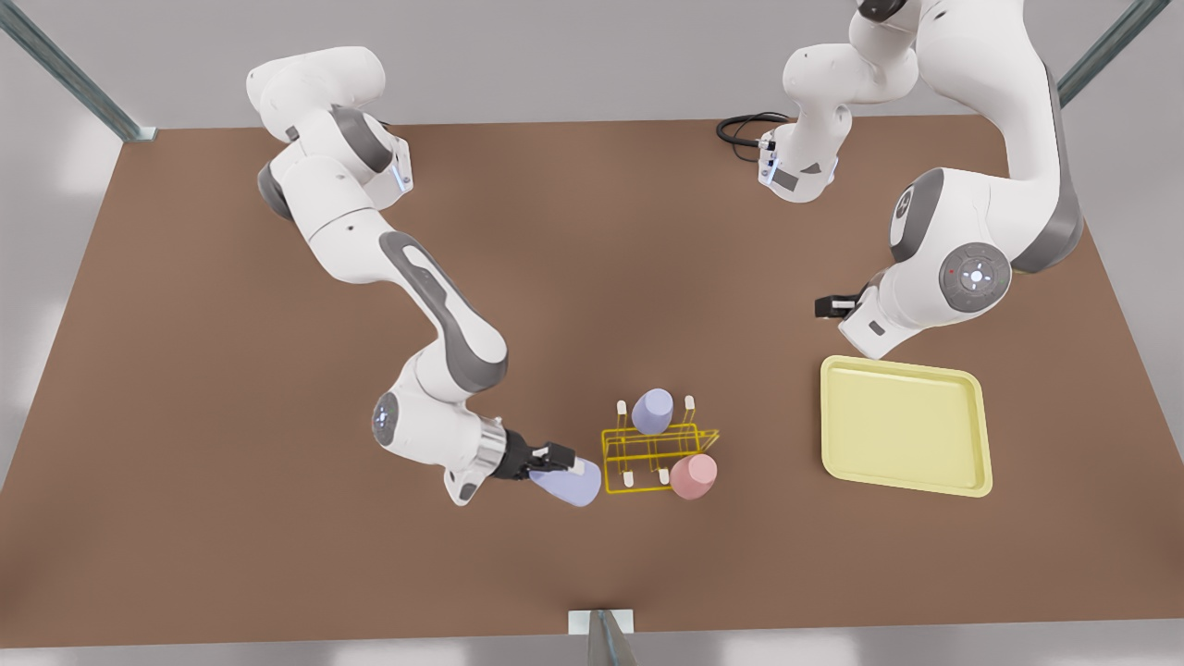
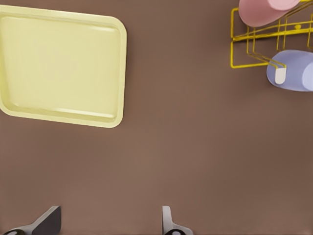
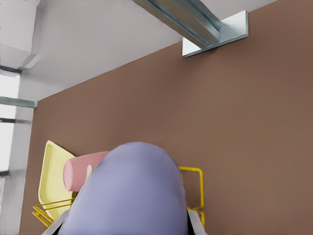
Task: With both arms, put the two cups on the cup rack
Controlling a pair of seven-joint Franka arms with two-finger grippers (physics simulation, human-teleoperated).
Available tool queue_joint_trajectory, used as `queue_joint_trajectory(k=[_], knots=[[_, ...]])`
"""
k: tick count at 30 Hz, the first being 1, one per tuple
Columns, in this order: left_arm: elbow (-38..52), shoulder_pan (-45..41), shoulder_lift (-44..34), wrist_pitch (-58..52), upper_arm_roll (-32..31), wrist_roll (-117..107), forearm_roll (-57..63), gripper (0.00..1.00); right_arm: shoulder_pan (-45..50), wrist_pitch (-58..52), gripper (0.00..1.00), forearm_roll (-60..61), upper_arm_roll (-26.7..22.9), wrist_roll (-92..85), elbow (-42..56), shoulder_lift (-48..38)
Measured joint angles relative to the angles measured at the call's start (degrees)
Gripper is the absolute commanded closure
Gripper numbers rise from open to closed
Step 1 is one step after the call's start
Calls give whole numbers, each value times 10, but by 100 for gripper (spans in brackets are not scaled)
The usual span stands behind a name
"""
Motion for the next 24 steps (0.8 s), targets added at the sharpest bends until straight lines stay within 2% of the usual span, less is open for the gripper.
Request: queue_joint_trajectory(k=[9,24], knots=[[0,-1,0,-2,0,9,0,0,2,23,18,3,17,-5,48,44],[0,-1,0,-4,0,16,-1,0,17,47,18,2,40,-15,50,61]])
